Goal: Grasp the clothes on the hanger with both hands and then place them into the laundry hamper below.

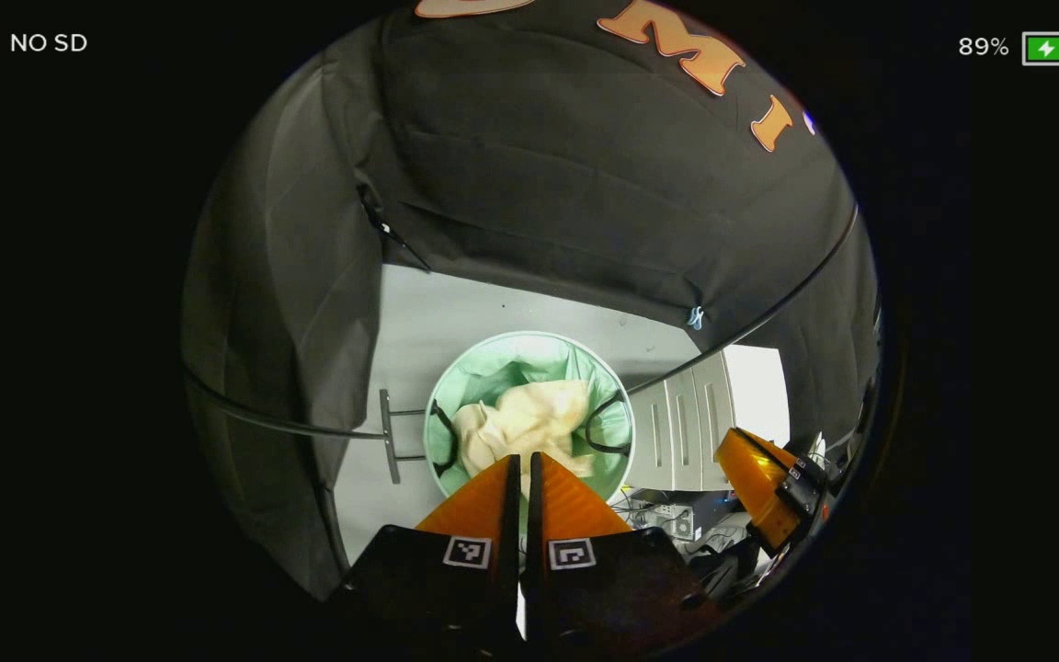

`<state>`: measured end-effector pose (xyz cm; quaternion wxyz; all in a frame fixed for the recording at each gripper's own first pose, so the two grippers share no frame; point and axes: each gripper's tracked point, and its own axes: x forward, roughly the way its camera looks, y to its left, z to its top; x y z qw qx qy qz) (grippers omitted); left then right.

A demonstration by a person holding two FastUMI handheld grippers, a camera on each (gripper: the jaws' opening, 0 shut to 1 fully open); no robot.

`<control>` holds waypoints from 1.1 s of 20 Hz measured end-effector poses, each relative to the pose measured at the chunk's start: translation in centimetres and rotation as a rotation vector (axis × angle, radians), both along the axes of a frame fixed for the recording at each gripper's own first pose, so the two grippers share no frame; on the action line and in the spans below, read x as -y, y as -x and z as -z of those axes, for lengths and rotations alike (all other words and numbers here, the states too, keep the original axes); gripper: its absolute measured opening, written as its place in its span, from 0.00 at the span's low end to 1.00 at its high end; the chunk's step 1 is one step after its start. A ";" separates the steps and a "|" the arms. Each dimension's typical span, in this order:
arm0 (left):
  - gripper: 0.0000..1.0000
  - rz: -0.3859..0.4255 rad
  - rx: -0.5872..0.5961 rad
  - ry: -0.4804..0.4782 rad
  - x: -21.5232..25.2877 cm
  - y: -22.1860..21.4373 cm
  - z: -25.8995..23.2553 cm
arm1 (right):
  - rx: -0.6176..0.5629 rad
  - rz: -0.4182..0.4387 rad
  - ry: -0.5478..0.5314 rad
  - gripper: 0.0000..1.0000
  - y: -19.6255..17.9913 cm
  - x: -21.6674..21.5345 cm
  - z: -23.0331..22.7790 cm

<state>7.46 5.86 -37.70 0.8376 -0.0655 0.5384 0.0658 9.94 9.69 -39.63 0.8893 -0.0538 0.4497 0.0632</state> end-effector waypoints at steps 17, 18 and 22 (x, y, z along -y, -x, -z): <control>0.83 -0.055 0.031 -0.031 -3.4 6.6 -2.2 | 0.126 0.055 0.026 0.94 3.1 3.0 -4.3; 0.83 -0.054 0.044 -0.028 -3.4 6.7 -2.8 | 0.141 0.053 0.027 0.94 3.3 3.0 -5.1; 0.83 -0.045 0.143 -0.043 -4.5 6.1 -6.1 | 0.208 0.057 0.027 0.94 3.8 3.3 -8.9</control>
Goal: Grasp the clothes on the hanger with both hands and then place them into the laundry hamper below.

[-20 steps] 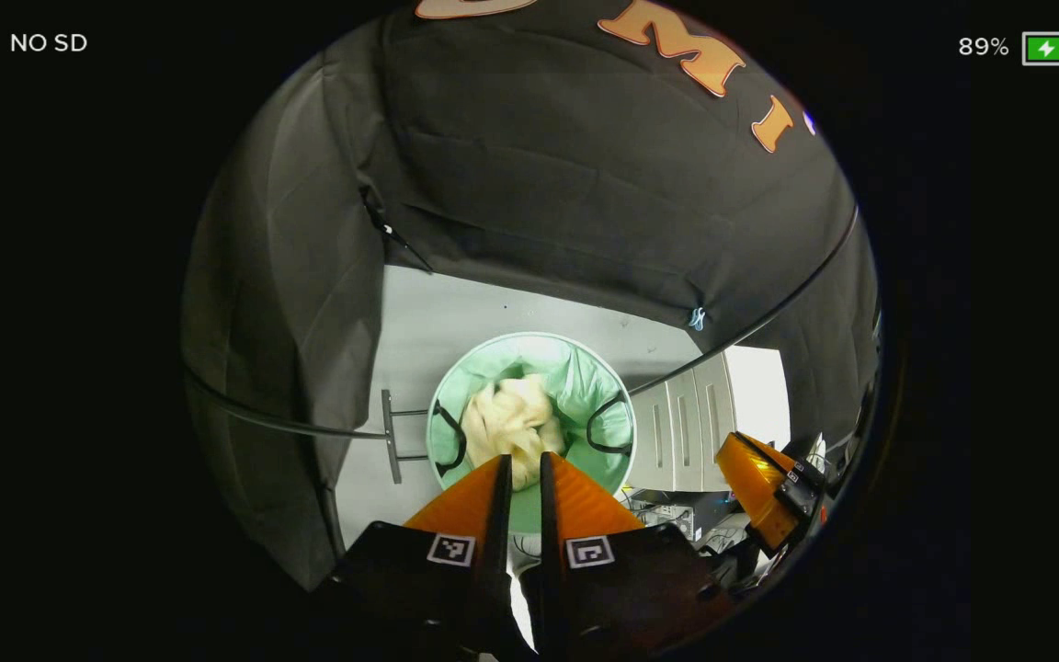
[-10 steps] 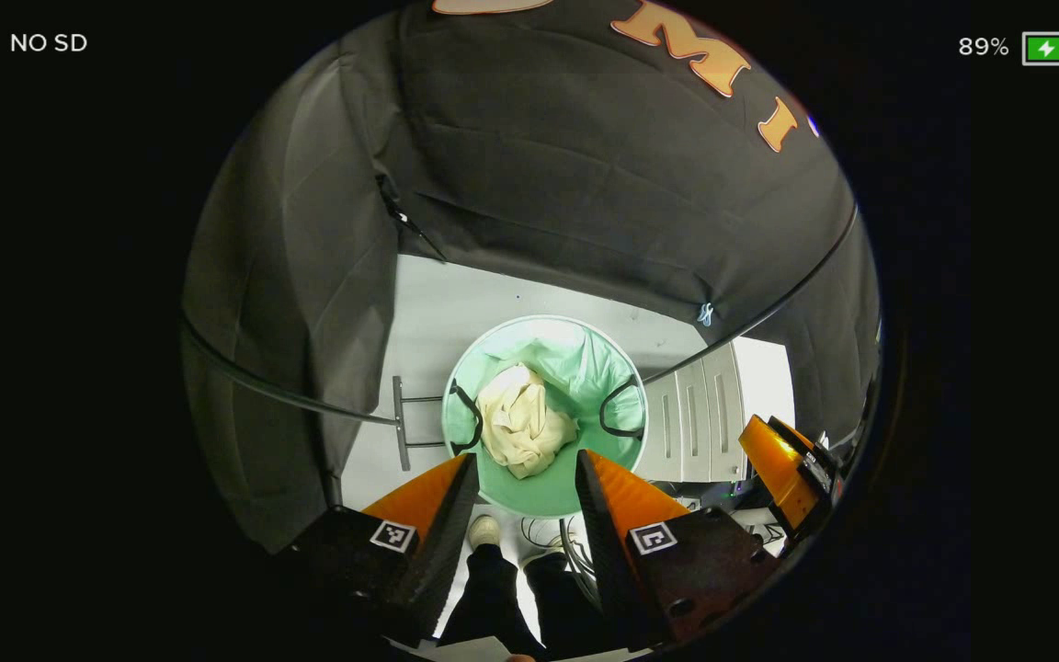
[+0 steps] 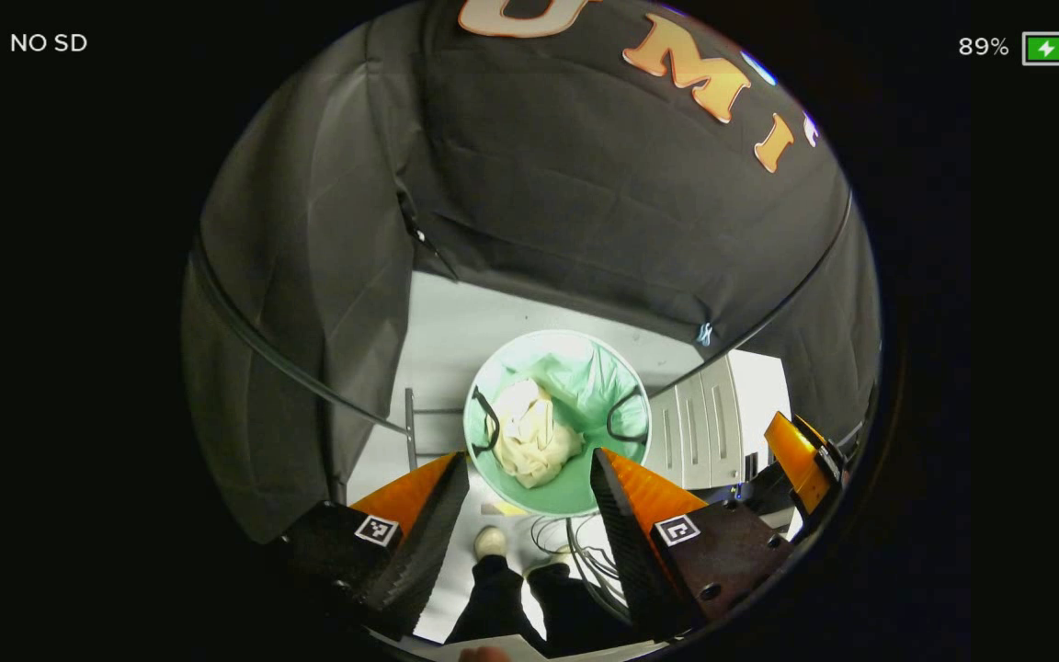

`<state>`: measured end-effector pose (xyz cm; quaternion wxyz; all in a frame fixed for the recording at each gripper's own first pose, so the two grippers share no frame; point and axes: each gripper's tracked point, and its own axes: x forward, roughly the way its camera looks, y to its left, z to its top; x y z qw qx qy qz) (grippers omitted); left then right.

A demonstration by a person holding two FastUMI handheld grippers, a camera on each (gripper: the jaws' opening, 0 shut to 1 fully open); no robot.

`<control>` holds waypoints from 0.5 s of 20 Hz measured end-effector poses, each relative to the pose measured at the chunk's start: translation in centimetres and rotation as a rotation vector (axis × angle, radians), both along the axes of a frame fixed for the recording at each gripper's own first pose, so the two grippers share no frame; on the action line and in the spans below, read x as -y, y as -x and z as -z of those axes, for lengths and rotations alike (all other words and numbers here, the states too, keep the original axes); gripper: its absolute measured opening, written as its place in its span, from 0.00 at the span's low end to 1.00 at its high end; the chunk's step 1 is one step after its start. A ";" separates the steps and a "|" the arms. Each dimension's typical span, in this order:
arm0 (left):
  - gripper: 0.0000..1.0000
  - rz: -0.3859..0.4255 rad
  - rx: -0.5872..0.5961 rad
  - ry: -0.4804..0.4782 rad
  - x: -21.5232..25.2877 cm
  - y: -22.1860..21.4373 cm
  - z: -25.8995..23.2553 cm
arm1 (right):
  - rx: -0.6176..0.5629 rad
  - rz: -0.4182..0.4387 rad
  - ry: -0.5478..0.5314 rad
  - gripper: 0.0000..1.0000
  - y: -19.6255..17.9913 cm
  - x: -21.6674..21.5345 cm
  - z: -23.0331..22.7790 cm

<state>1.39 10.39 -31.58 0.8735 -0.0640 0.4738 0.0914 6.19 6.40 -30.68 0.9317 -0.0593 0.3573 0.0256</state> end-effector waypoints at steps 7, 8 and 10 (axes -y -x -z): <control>0.83 0.061 0.238 -0.022 1.2 -2.4 -9.7 | 0.159 0.026 -0.010 0.94 0.8 1.1 -7.8; 0.83 0.080 0.279 -0.031 1.9 -3.0 -11.5 | 0.190 0.024 -0.012 0.94 0.7 1.1 -9.4; 0.83 0.137 0.394 -0.056 3.6 -4.2 -15.9 | 0.264 0.020 -0.009 0.94 0.6 1.6 -13.0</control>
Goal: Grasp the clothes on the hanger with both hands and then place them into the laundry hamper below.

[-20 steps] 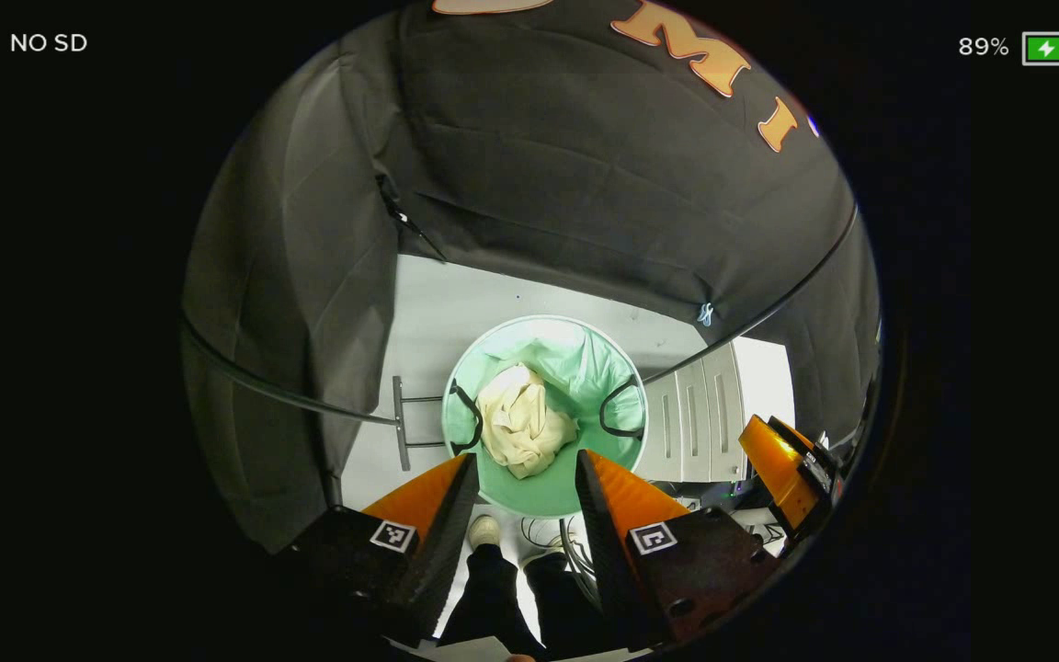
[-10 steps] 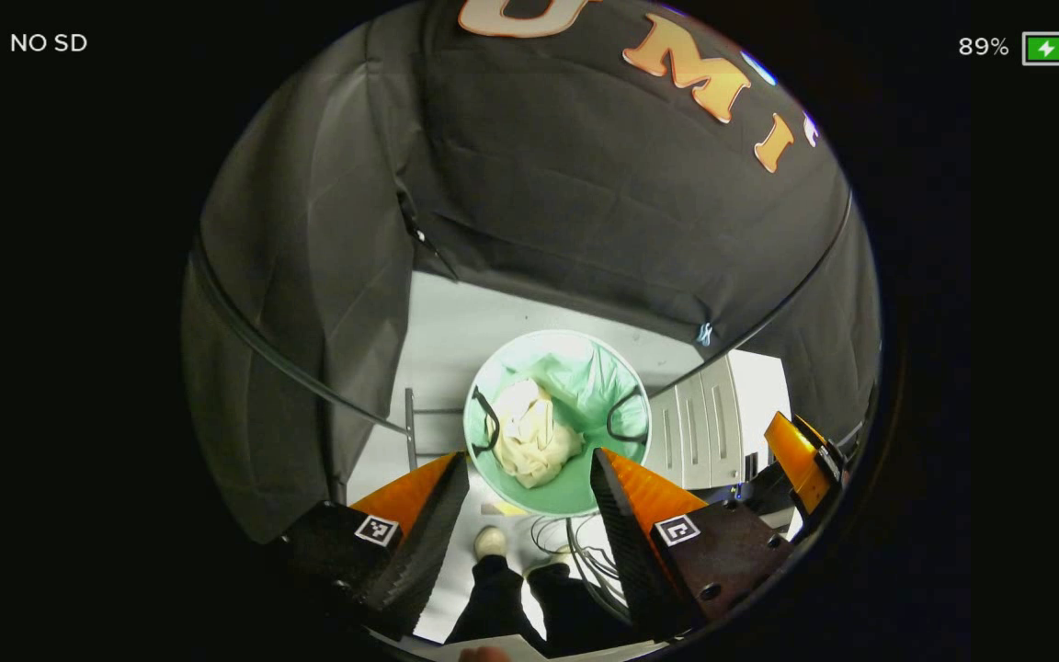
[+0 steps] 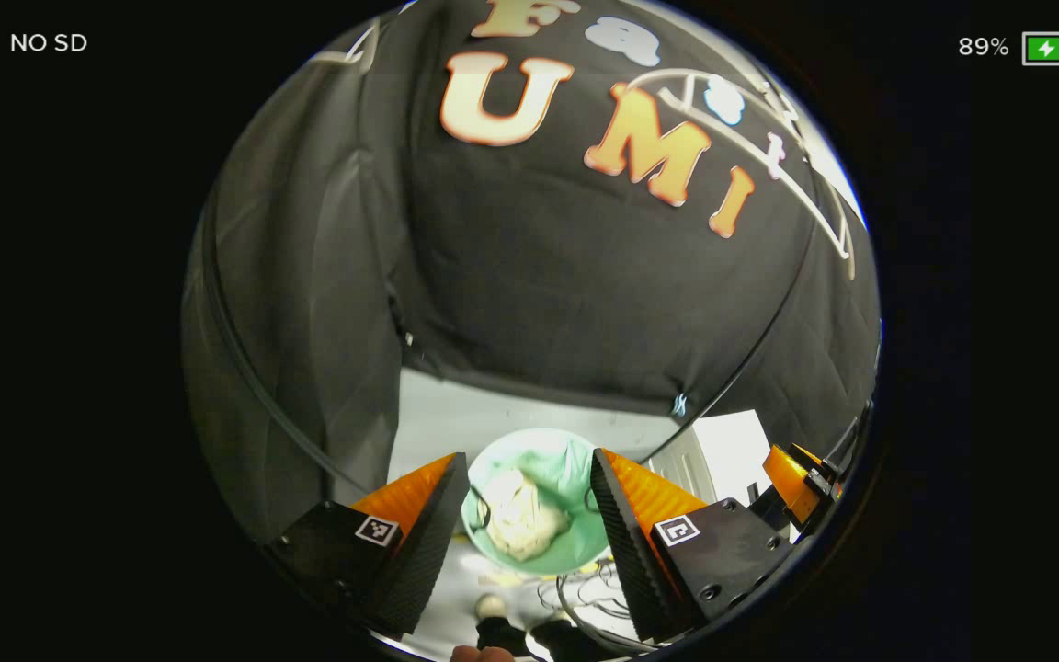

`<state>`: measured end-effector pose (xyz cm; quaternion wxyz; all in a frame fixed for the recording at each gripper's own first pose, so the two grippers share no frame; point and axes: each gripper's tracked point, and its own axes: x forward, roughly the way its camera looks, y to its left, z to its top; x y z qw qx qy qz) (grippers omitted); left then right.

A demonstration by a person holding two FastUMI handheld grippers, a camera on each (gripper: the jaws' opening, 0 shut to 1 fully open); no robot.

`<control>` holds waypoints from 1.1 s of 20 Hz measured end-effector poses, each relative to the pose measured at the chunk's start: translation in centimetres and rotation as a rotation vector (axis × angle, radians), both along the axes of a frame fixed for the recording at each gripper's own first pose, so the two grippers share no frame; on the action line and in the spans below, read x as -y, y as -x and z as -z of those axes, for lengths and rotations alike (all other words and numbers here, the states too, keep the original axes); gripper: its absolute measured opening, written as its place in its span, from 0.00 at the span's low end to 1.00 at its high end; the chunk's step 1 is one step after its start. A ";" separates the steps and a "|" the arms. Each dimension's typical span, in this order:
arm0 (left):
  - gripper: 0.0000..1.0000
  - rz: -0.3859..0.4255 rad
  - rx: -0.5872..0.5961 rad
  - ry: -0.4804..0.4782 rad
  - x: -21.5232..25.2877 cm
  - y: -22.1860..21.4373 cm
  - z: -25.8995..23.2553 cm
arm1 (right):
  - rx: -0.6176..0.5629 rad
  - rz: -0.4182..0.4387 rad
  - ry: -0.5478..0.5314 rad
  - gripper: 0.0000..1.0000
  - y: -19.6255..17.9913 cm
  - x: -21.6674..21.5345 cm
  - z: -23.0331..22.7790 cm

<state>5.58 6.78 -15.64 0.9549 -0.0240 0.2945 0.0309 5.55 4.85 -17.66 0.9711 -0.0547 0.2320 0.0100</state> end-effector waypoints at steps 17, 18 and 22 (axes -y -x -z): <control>0.79 0.077 0.564 -0.094 4.2 -0.6 -22.1 | 0.507 -0.067 0.050 0.90 3.8 3.7 -23.9; 0.82 0.074 0.560 -0.093 4.1 -0.4 -21.8 | 0.494 -0.065 0.042 0.94 3.9 3.8 -23.4; 0.82 0.063 0.558 -0.115 3.6 -0.1 -21.3 | 0.473 -0.068 0.040 0.94 3.4 3.6 -22.7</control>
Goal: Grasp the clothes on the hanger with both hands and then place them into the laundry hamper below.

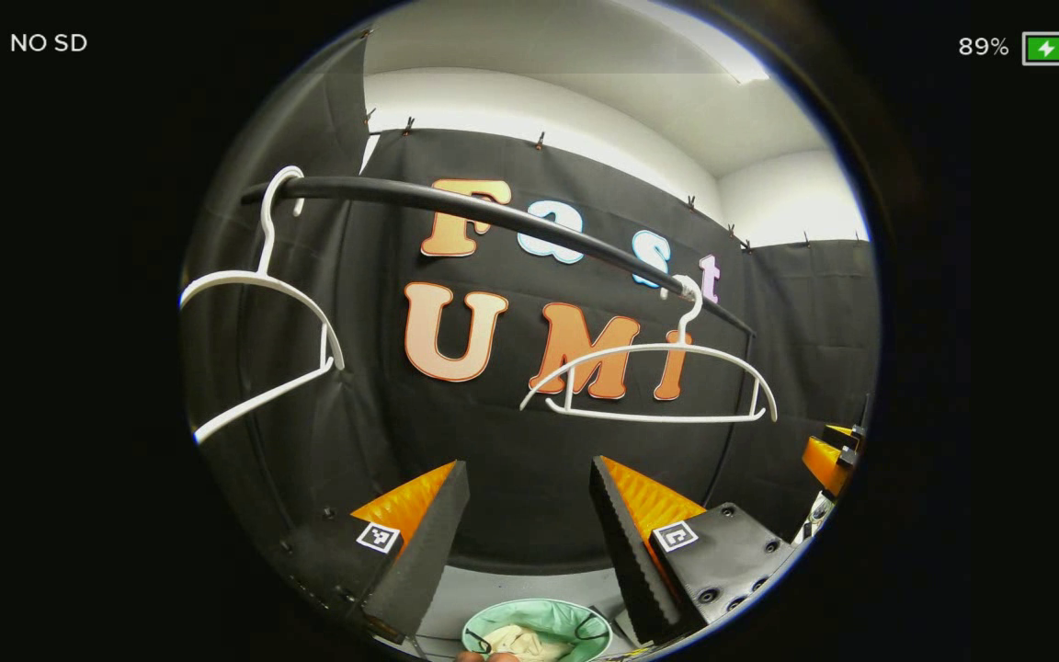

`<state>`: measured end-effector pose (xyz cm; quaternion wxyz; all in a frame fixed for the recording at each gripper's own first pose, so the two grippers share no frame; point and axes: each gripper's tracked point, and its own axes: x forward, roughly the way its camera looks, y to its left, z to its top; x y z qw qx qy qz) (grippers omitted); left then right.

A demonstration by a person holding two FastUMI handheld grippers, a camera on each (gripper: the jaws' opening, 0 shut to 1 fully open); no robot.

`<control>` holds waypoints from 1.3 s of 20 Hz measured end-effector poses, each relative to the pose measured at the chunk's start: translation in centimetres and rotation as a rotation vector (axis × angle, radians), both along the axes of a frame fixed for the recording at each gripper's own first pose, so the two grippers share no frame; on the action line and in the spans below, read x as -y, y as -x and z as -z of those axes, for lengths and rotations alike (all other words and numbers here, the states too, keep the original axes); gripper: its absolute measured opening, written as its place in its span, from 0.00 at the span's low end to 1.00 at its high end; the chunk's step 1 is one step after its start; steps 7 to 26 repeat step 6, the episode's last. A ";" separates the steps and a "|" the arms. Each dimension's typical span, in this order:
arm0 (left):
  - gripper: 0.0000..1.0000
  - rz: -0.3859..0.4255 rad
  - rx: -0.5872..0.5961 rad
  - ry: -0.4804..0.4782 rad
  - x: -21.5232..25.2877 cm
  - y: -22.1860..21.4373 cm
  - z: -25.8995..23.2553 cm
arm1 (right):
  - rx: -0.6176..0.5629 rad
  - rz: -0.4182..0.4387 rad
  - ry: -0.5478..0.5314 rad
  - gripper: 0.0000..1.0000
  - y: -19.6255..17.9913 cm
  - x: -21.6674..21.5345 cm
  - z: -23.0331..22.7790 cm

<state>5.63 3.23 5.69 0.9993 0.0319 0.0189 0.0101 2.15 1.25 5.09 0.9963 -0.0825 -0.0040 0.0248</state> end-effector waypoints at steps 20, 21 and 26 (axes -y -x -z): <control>0.82 -0.014 0.001 -0.013 -0.4 -0.1 0.0 | -0.024 -0.024 -0.017 0.94 -0.7 -1.3 0.9; 0.82 -0.014 0.001 -0.013 -0.4 -0.1 0.0 | -0.024 -0.024 -0.017 0.94 -0.7 -1.3 0.9; 0.82 -0.014 0.001 -0.013 -0.4 -0.1 0.0 | -0.024 -0.024 -0.017 0.94 -0.7 -1.3 0.9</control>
